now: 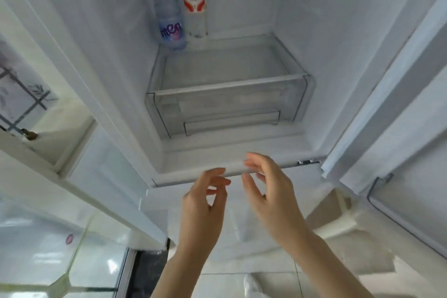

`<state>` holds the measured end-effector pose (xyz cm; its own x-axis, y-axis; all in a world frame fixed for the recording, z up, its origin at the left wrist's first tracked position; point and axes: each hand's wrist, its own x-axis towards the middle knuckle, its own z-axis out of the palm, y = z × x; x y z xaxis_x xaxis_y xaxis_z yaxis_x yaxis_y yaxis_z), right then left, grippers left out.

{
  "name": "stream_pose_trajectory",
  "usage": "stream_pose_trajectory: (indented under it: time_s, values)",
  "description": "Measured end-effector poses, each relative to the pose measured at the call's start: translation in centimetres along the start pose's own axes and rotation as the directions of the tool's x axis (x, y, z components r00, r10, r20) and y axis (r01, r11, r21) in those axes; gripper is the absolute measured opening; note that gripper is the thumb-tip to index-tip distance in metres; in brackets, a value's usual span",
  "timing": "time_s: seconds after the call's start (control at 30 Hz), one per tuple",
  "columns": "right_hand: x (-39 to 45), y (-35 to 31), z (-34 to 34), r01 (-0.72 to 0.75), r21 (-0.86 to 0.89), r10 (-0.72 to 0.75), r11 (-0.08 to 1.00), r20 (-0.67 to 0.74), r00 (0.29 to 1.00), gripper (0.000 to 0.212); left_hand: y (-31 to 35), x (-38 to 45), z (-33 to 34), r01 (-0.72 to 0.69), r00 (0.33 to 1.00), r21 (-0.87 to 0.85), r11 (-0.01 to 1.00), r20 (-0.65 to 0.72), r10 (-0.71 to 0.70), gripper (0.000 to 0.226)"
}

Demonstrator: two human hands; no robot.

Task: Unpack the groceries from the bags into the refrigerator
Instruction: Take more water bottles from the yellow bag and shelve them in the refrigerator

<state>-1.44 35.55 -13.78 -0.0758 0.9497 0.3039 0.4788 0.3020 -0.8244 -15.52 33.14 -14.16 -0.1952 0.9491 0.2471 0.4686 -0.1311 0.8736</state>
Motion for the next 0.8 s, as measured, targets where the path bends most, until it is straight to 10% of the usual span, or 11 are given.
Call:
stream_pose_trajectory:
  time_s: [0.37, 0.8]
  values:
    - [-21.8, -1.3, -2.0, -0.355, -0.060, 0.349, 0.933, -0.089, 0.933, 0.032, -1.6, -16.4, -2.7, -0.026, 0.927, 0.113, 0.993, 0.375, -0.018, 0.033]
    - [-43.7, 2.3, -12.5, -0.669, 0.005, 0.628, 0.743, -0.349, 0.696, 0.024, 3.7, -31.3, 7.5, -0.219, 0.591, 0.097, 0.971, 0.805, 0.053, 0.015]
